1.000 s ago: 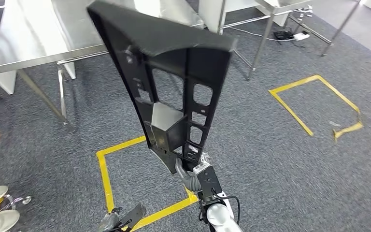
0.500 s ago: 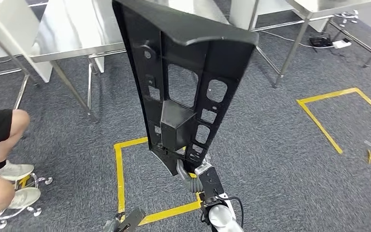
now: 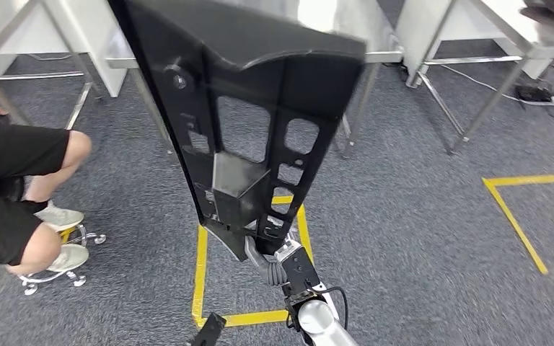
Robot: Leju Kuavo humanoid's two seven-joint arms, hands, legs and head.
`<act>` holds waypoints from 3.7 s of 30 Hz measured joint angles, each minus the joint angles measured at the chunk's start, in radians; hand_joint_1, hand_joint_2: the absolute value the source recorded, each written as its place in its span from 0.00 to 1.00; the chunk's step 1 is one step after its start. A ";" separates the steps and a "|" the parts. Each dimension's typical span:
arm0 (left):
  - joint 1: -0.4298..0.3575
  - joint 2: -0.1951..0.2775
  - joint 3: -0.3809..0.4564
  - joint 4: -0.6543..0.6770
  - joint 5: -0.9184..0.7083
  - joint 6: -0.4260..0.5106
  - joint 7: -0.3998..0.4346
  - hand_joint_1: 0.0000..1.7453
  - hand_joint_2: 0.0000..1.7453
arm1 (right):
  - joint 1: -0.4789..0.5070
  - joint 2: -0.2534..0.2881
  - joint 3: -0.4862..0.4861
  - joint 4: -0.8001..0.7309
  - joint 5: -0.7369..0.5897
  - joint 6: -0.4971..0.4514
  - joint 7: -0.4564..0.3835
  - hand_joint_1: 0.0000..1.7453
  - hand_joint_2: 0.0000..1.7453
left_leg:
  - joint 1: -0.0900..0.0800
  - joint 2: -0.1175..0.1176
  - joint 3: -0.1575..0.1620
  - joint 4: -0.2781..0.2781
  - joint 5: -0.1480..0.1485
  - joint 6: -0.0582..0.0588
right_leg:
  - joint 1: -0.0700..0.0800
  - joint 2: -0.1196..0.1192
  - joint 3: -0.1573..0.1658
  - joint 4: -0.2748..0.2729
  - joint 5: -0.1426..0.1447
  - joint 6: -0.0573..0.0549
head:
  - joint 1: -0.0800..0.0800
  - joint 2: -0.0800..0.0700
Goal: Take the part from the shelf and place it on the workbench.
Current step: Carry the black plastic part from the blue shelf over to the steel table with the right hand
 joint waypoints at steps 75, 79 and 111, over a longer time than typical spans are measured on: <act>-0.064 0.028 -0.320 0.151 0.502 -0.224 0.001 0.00 1.00 | -0.019 -0.018 0.044 0.064 -0.008 -0.035 -0.010 1.00 1.00 | -0.001 -0.055 -0.019 0.017 0.004 0.005 | 0.000 0.026 0.067 -0.201 0.118 0.009 | -0.003 0.000; -0.065 0.028 -0.321 0.153 0.502 -0.213 0.012 0.00 1.00 | -0.027 -0.011 0.043 0.066 -0.015 -0.020 -0.008 1.00 1.00 | 0.000 -0.054 -0.019 0.016 0.004 0.005 | 0.000 0.027 0.067 -0.201 0.119 0.008 | -0.003 0.000; -0.071 0.029 -0.340 0.155 0.493 -0.213 0.016 0.00 1.00 | -0.064 0.004 0.032 0.099 -0.030 -0.033 -0.017 1.00 1.00 | 0.014 0.001 -0.094 0.200 -0.071 -0.044 | -0.006 0.060 0.068 -0.203 0.124 -0.019 | -0.003 0.000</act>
